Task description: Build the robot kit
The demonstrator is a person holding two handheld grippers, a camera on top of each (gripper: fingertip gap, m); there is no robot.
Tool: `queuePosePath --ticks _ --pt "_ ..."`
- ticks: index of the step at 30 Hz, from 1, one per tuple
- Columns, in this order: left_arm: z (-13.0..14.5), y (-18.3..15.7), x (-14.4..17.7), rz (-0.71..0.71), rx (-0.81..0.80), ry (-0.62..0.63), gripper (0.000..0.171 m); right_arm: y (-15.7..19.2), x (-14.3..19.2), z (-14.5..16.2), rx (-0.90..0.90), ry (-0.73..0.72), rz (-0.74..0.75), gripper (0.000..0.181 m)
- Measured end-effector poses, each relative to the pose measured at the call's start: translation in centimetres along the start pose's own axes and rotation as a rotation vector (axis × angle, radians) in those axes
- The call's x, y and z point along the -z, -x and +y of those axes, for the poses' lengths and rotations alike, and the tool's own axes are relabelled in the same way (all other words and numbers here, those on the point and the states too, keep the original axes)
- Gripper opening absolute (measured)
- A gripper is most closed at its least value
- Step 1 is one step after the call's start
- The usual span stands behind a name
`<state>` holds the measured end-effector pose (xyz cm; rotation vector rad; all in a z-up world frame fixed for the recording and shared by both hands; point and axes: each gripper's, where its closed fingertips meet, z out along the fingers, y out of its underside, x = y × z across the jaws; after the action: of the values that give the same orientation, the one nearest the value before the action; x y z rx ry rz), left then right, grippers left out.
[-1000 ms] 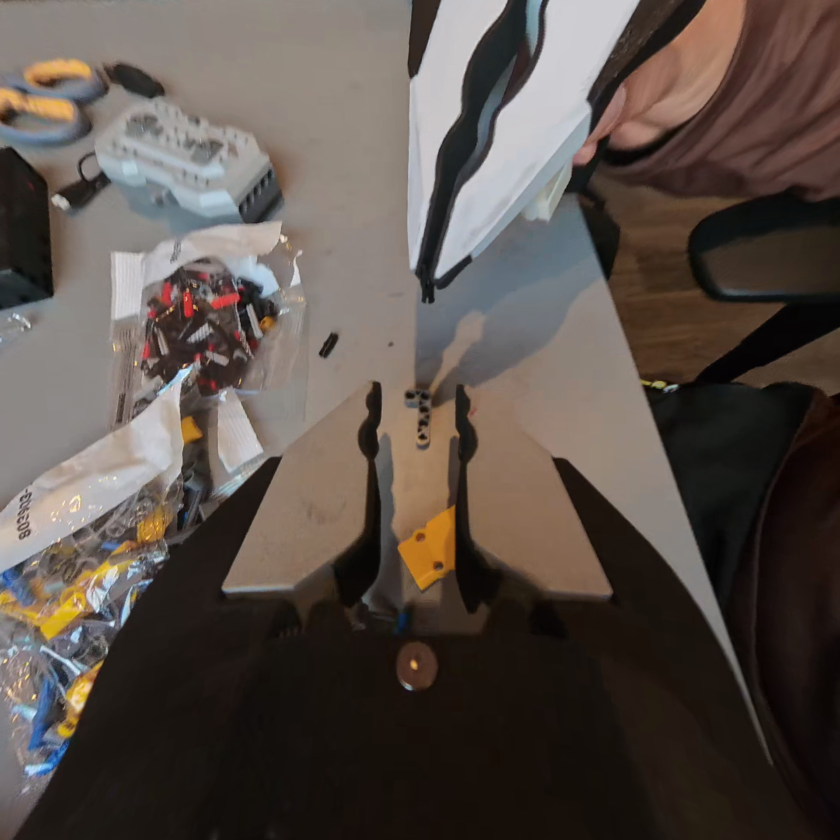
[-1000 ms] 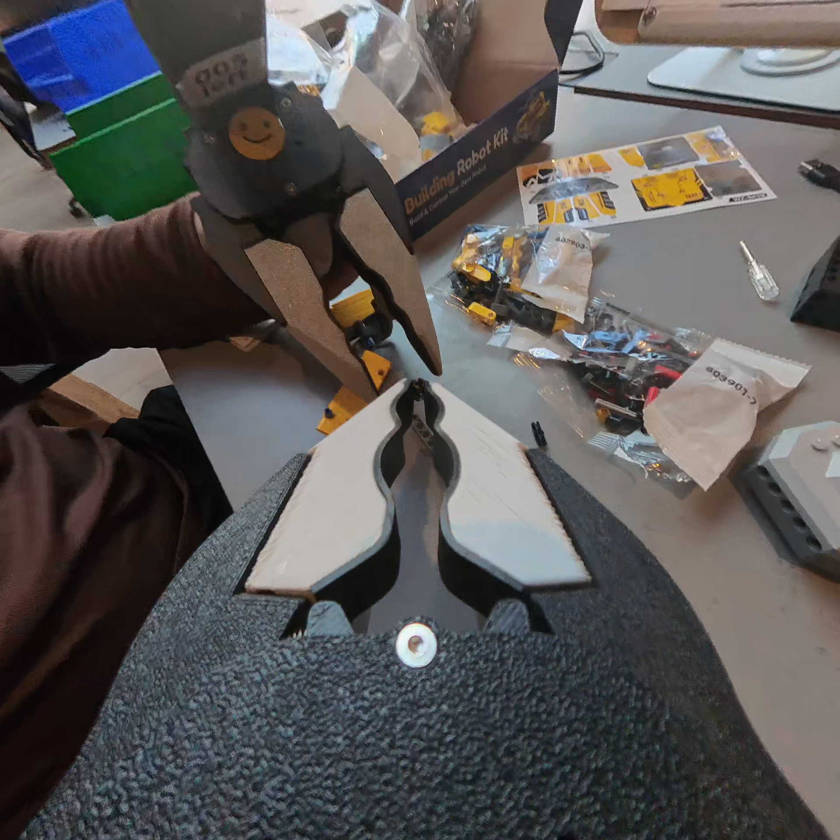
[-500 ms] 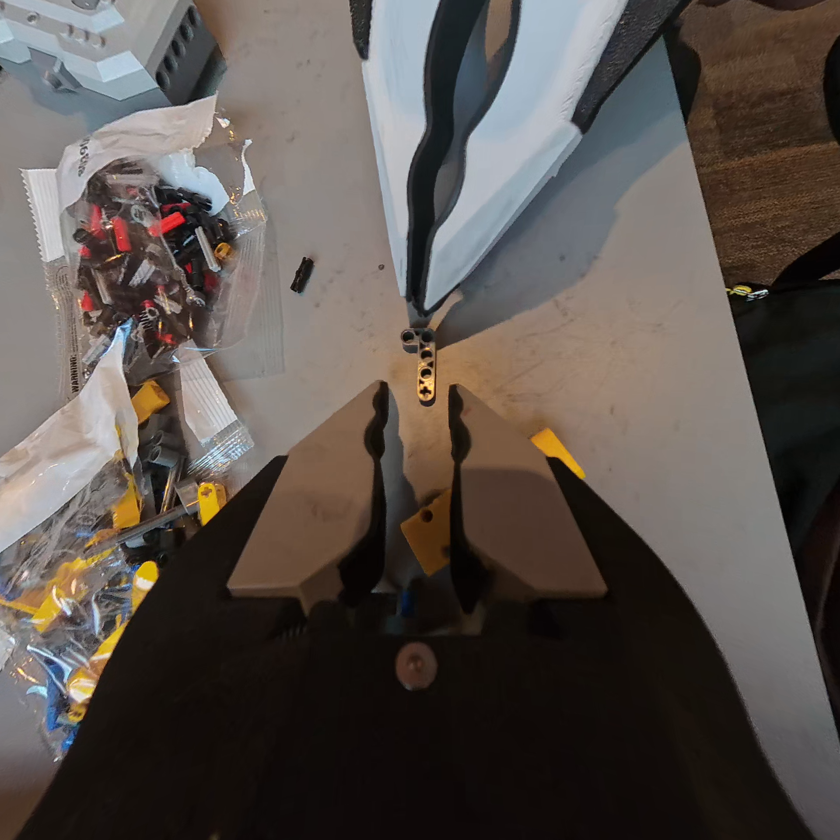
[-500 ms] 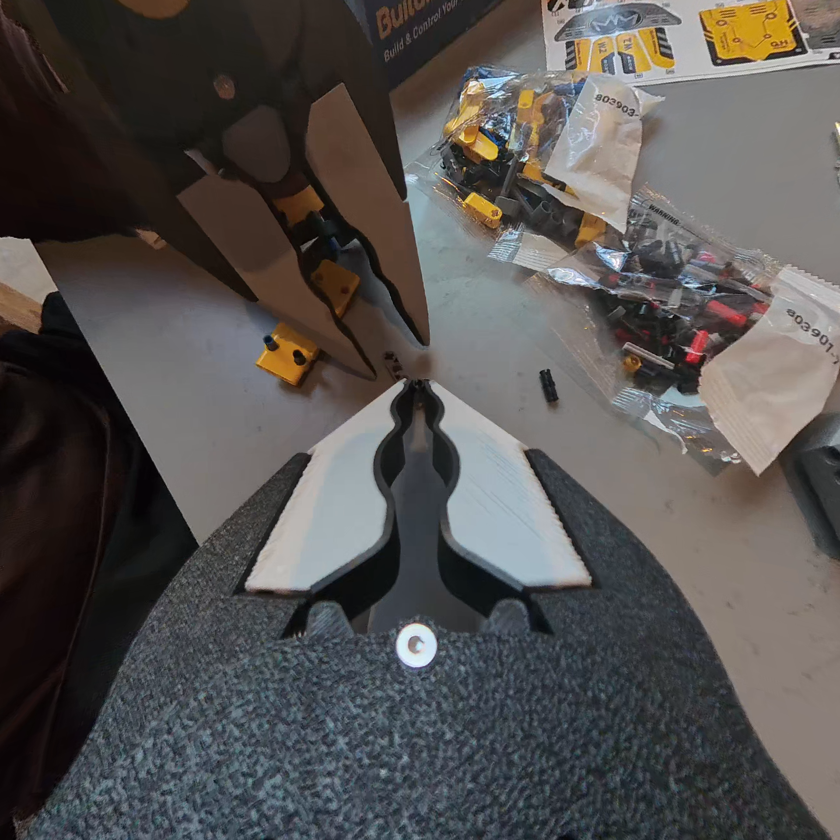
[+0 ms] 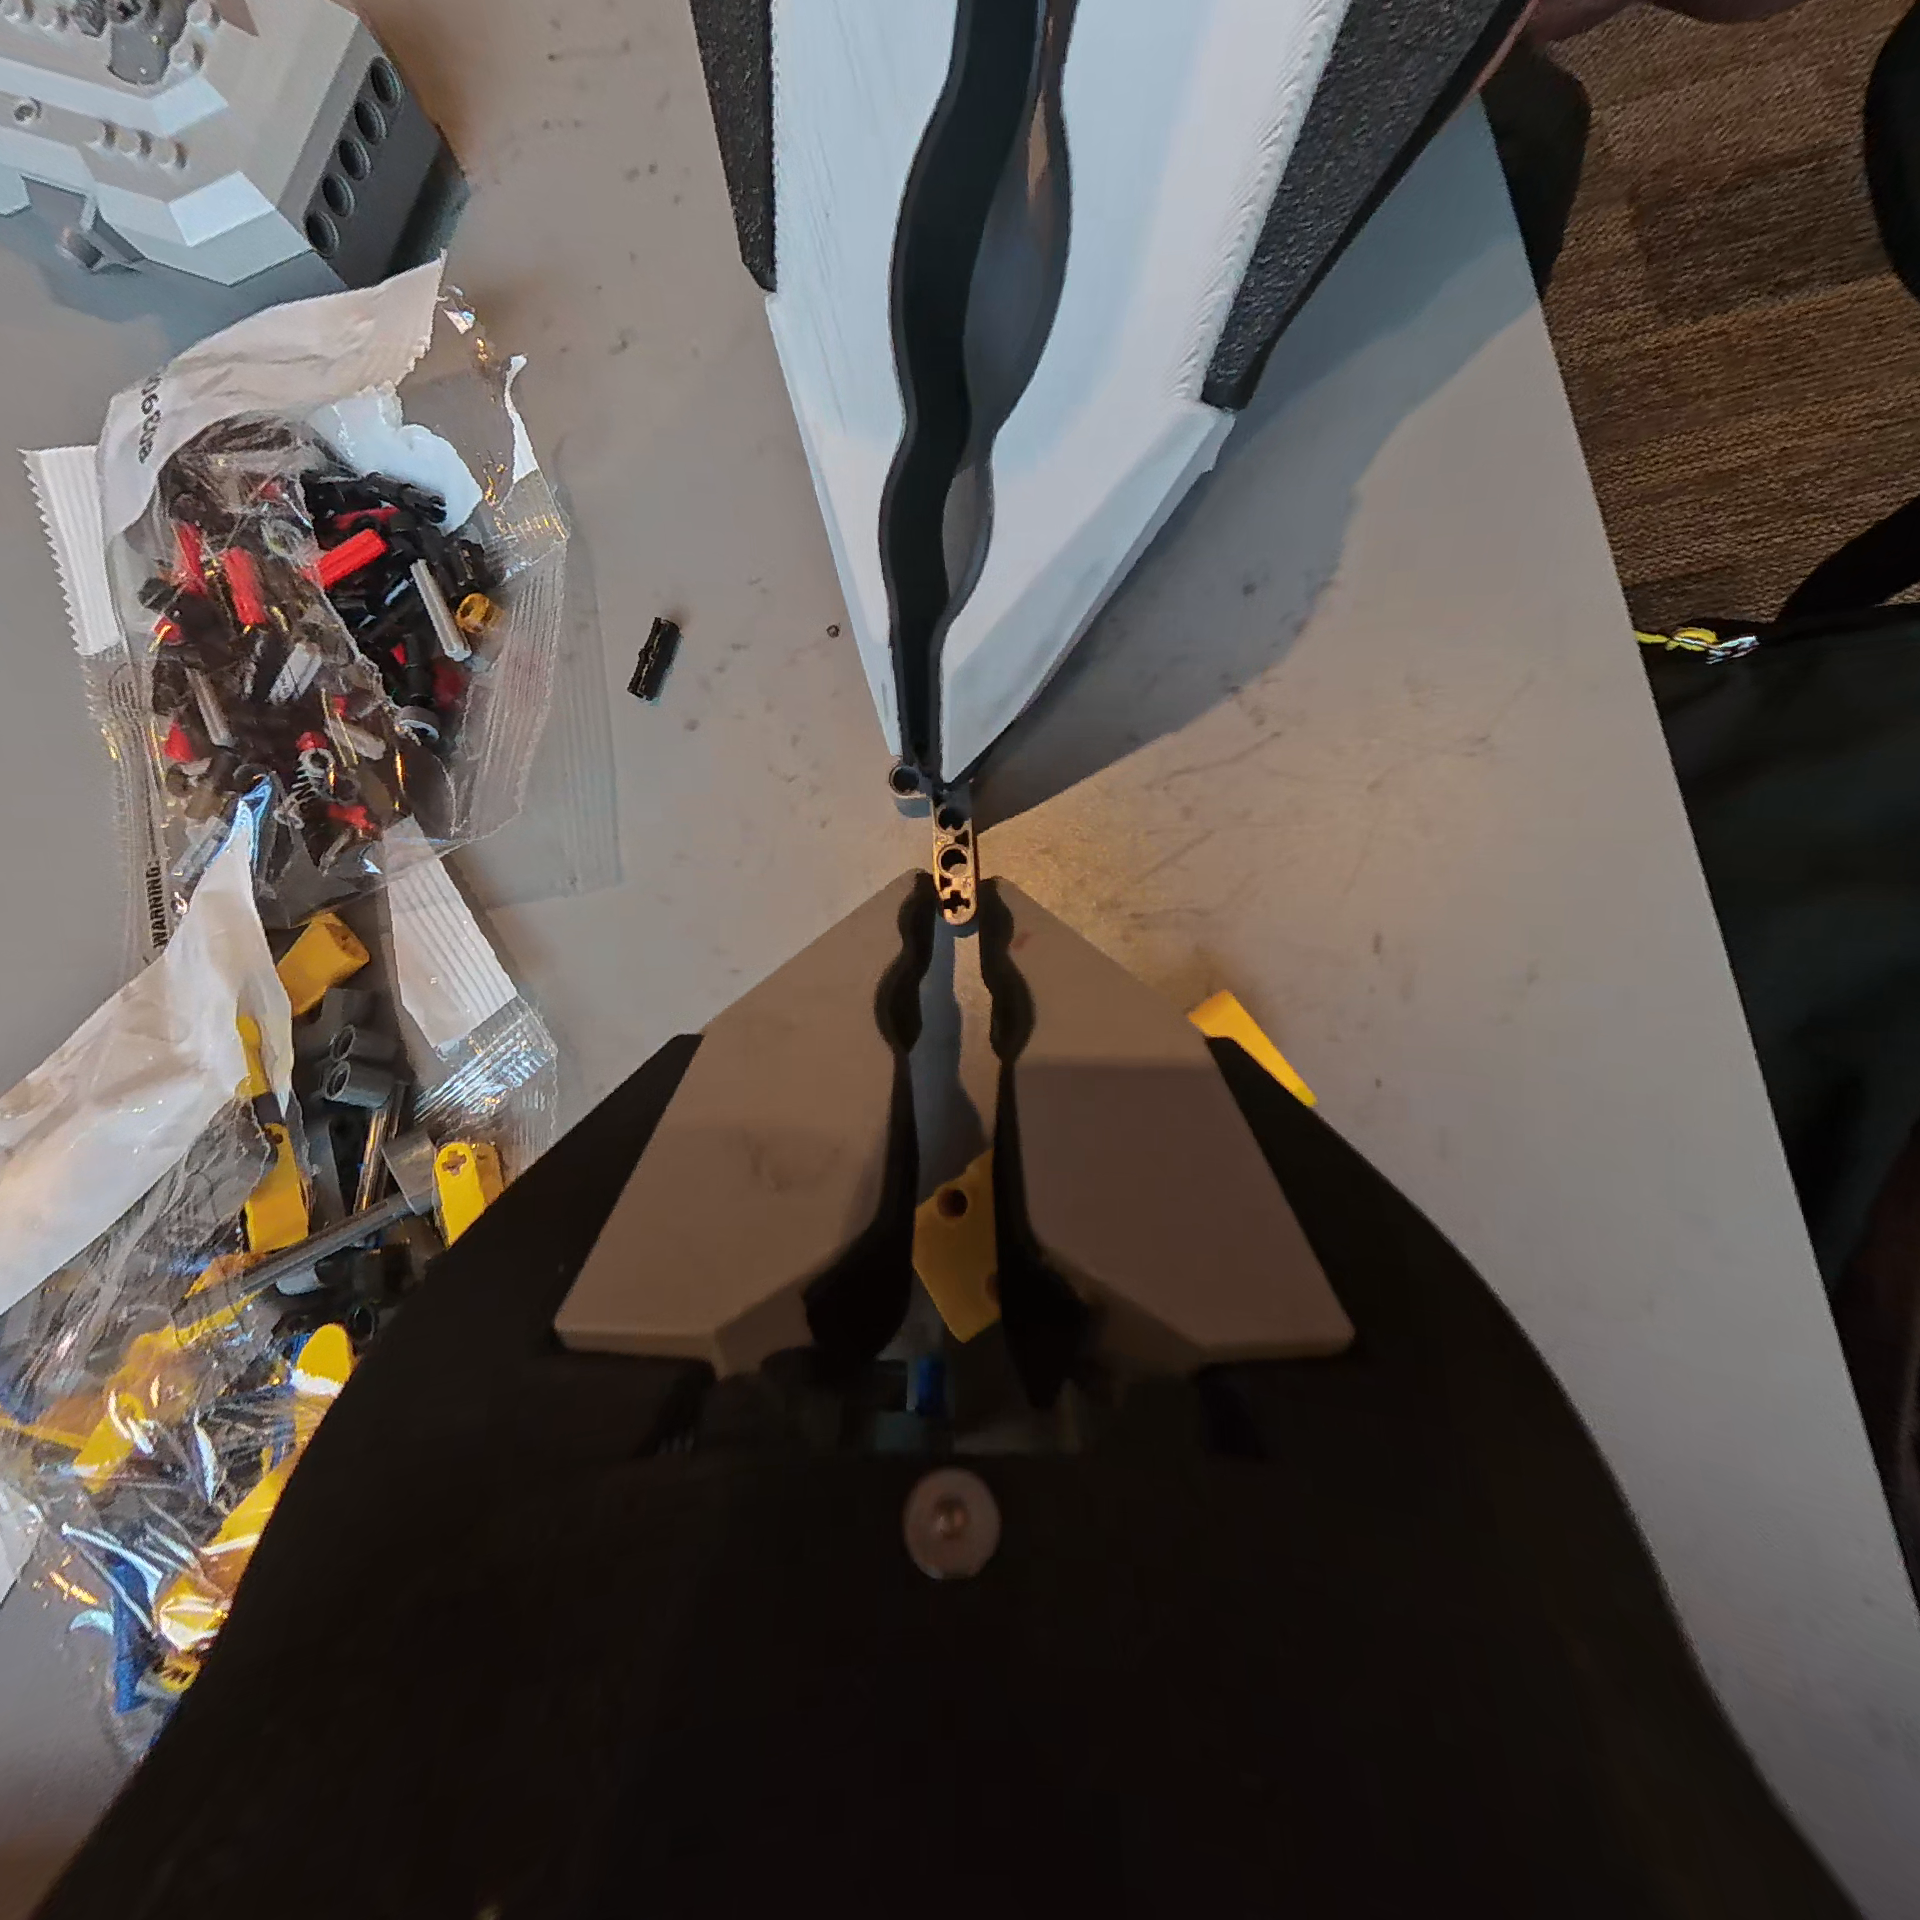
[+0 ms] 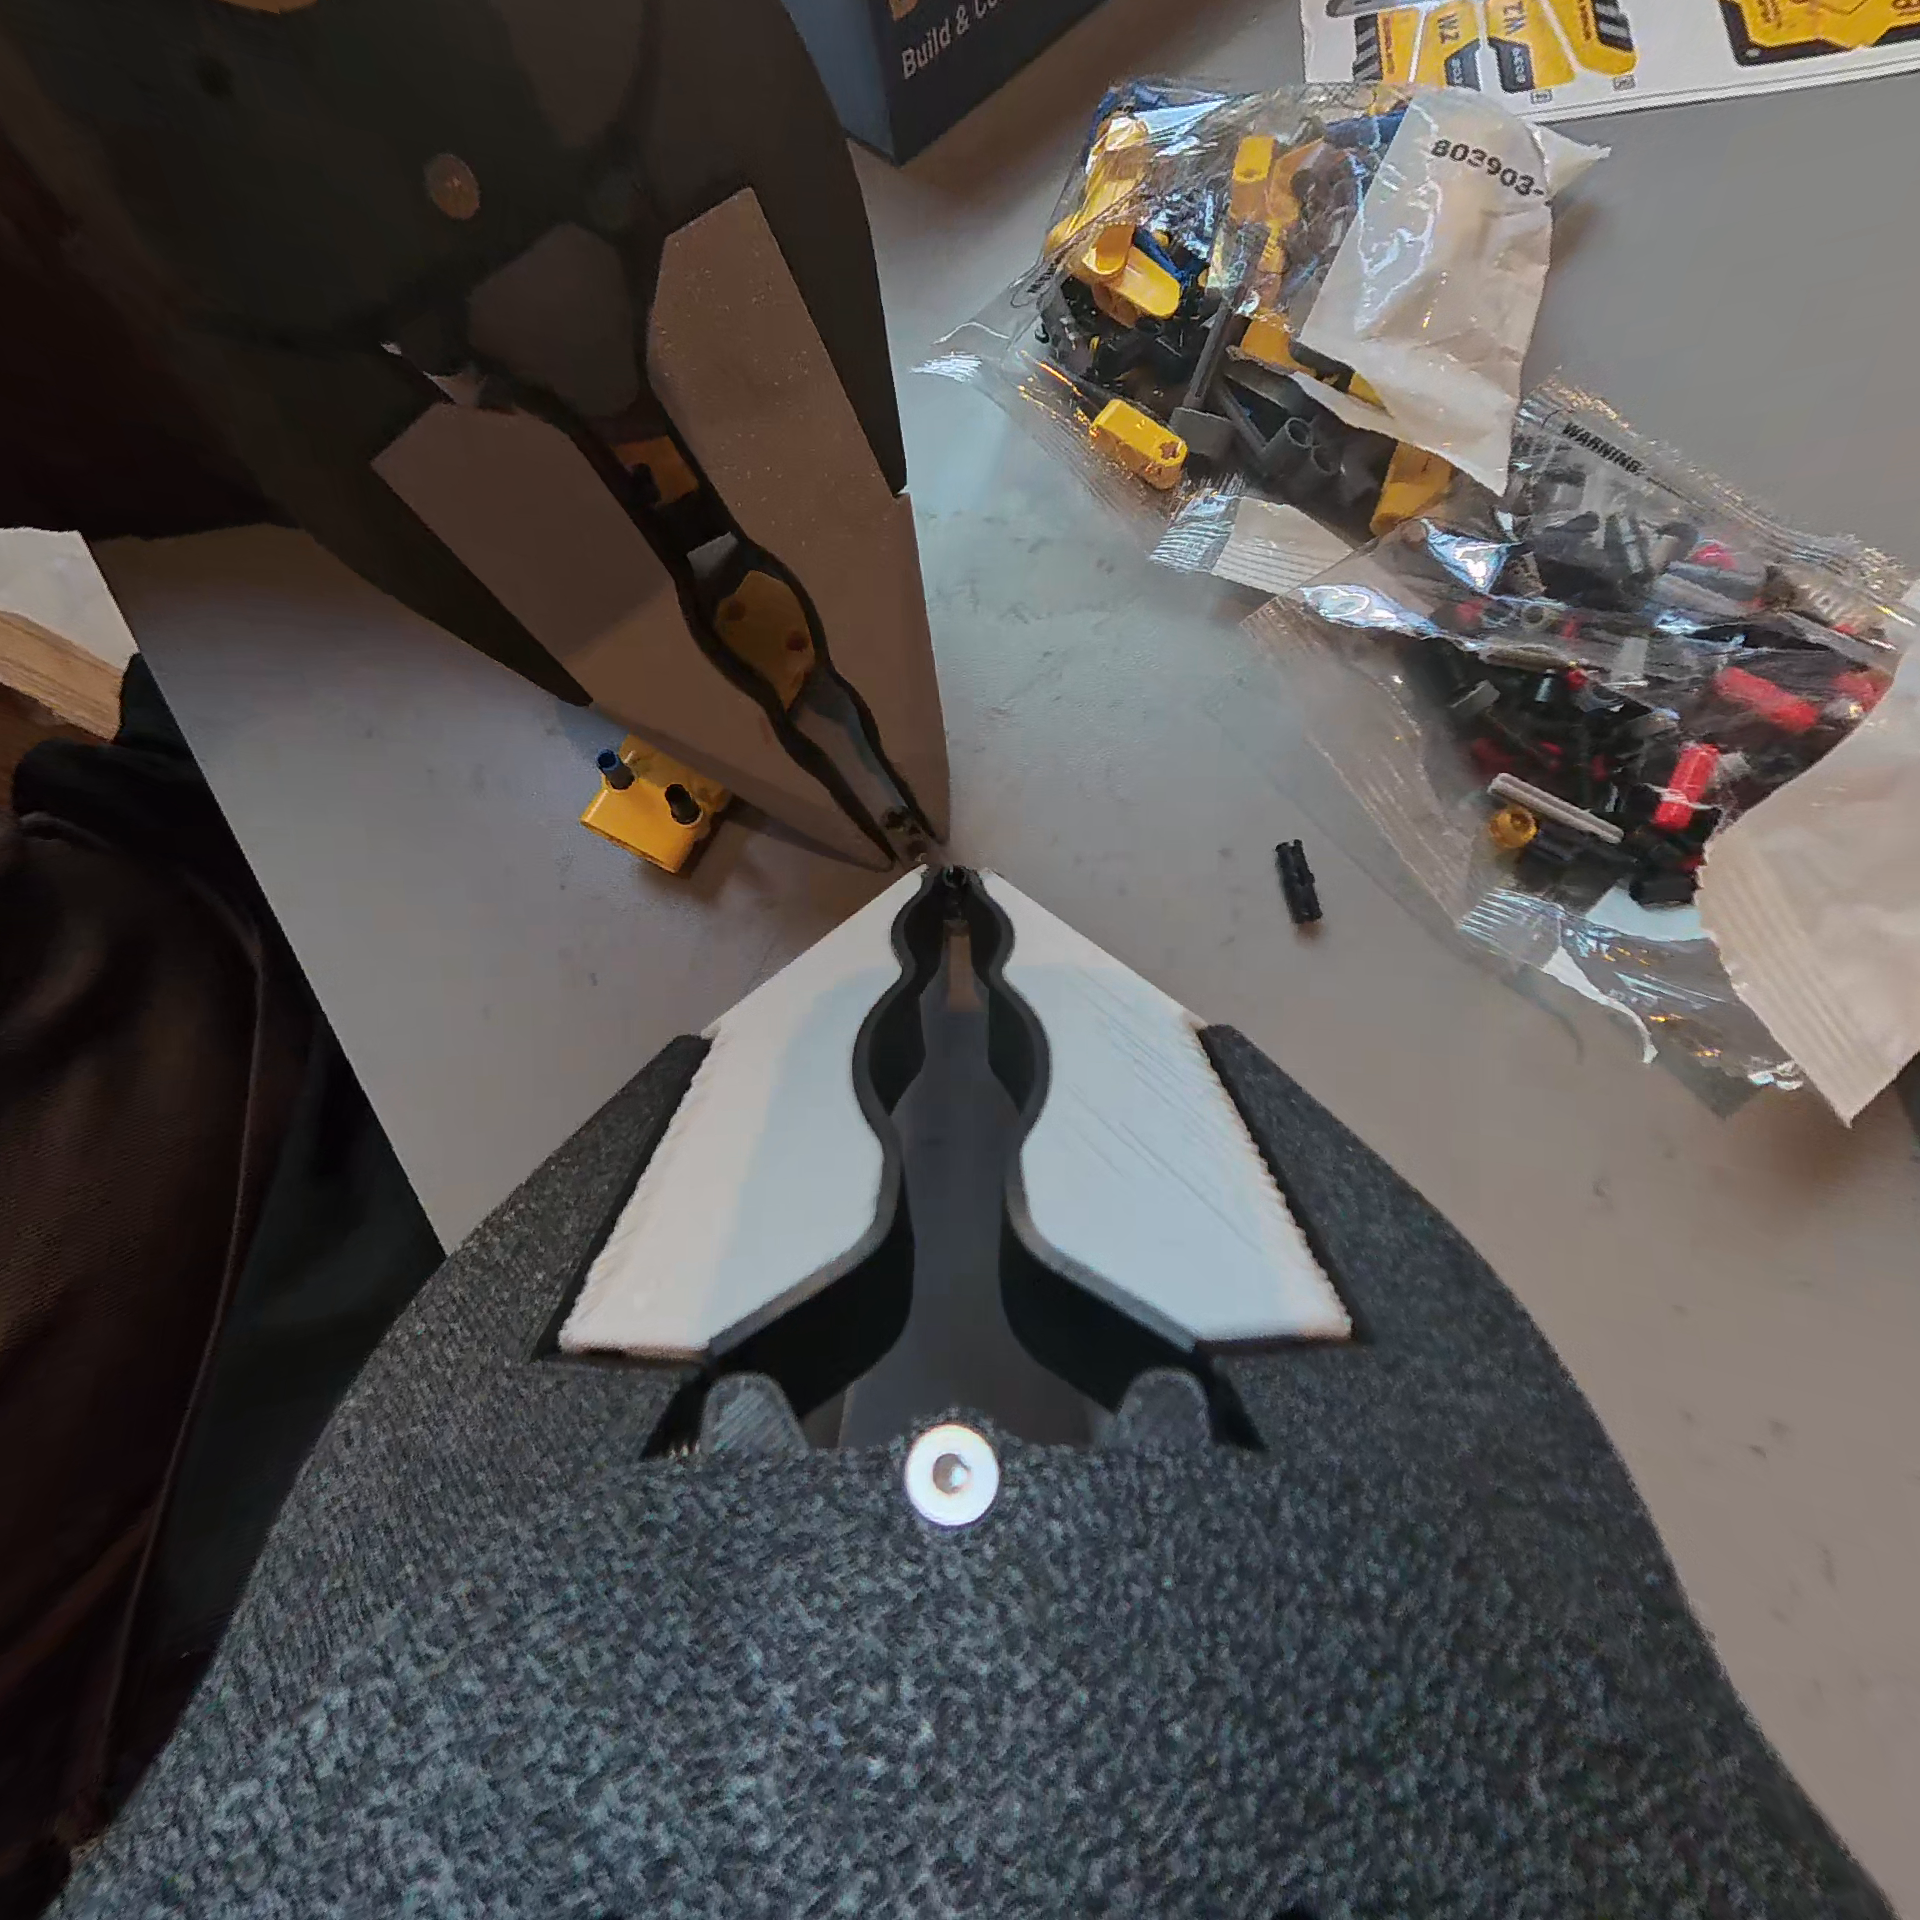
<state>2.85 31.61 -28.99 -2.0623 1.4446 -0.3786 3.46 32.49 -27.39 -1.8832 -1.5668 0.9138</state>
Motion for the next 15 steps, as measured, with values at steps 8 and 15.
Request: queuePosePath --ticks 8,15 --pt "-0.06 0.03 -0.06 -0.001 0.010 -0.006 0.005 -0.18 0.05 0.09 0.022 -0.010 0.011 0.004" --pt "-0.07 0.03 -0.06 -0.005 0.011 -0.006 0.005 -0.18 0.05 0.07 0.045 -0.009 0.034 0.004"
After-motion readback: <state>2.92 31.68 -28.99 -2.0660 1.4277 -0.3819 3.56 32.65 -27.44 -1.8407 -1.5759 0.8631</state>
